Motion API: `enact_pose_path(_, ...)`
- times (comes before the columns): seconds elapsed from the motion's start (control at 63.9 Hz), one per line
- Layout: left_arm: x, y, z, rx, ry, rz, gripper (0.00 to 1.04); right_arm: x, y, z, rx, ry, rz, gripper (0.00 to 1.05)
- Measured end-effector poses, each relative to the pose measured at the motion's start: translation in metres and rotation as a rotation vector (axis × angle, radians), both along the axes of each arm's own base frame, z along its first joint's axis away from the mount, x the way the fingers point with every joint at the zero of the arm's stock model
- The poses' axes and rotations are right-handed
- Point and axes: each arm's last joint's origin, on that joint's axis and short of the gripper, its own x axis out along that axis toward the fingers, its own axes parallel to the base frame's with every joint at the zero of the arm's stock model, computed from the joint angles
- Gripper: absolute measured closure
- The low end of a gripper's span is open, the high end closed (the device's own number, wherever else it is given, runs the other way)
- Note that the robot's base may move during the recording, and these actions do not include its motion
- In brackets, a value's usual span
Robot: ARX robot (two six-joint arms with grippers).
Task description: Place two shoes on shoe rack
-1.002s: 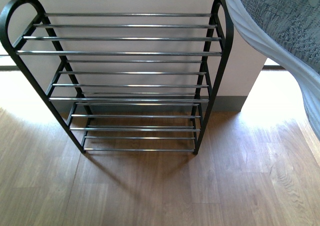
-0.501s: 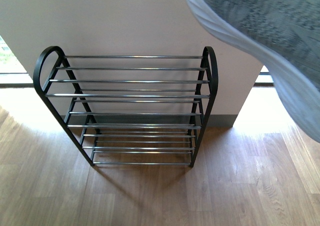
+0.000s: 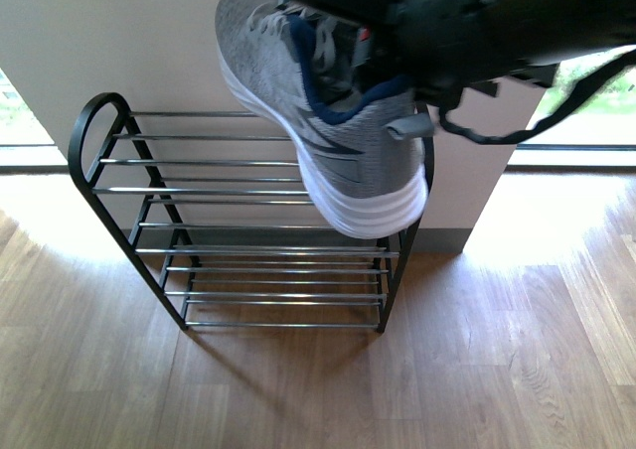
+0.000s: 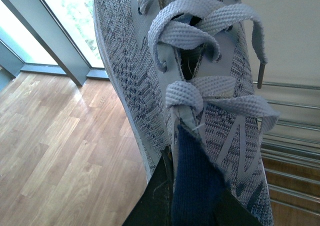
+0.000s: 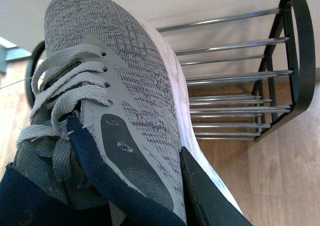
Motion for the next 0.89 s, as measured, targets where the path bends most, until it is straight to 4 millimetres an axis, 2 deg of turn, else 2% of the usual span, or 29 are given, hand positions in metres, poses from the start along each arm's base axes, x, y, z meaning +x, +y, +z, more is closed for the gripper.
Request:
enact_pose_path(0.157,0.0,0.0,0.0,0.0,0.0,0.0,1.03,0.039,0.02,-0.035,-0.068,0.044,-0.113,1.03)
enact_pose_path(0.391,0.0,0.0,0.0,0.0,0.0,0.0,1.03,0.082,0.021,-0.072,-0.137,0.102,-0.282,1.03)
enact_pose_path(0.658,0.0,0.0,0.0,0.0,0.0,0.0,1.03,0.126,0.014,-0.098,-0.159,0.094,-0.468,1.03)
enact_pose_path(0.892,0.0,0.0,0.0,0.0,0.0,-0.001,1.03,0.145,0.009,-0.108,-0.155,0.094,-0.469,1.01)
